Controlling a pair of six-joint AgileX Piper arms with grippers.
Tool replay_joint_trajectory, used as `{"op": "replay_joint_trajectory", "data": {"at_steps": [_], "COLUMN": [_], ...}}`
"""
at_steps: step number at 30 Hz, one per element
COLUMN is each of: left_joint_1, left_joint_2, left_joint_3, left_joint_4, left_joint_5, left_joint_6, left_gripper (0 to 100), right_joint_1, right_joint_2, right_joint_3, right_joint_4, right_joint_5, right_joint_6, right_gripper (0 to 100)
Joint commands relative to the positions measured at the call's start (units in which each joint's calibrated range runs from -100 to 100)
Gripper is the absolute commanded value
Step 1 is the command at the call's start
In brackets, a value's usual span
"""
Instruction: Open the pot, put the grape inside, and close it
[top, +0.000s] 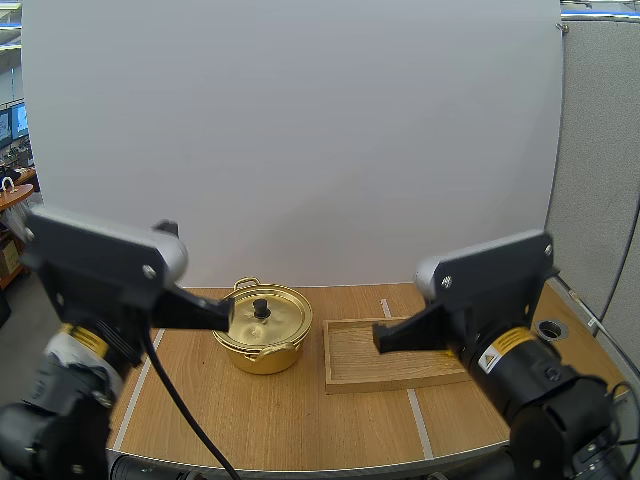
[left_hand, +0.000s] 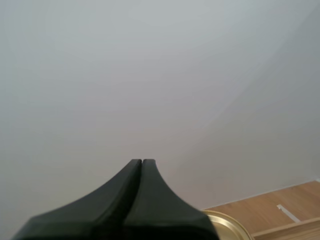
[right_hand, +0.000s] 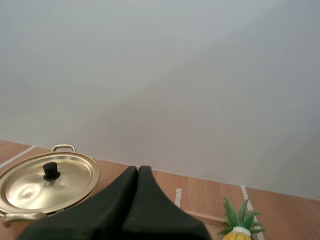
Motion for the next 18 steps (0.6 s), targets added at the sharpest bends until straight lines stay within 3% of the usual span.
{"op": "replay_joint_trajectory", "data": {"at_steps": [1, 11, 18], "left_joint_1": [0.34, 0.34, 1.04], "left_joint_2": [-0.17, -0.17, -0.17], "left_joint_3": [5.02, 18.21, 18.21], "left_joint_4": [0.12, 0.03, 0.03], "left_joint_5": [-5.96, -22.61, -16.13], "left_joint_6": [-0.25, -1.67, -7.62], "left_gripper": [0, 0, 0], "right_joint_1": [-1.07, -3.92, -3.95], "right_joint_2": [-0.39, -0.39, -0.39], "right_joint_3": [3.52, 12.69, 12.69], "right_joint_4": [-0.47, -0.08, 0.05], "right_joint_5": [-2.85, -14.87, -9.57], "right_joint_6": [-0.6, -0.6, -0.16], "right_gripper": [0, 0, 0]}}
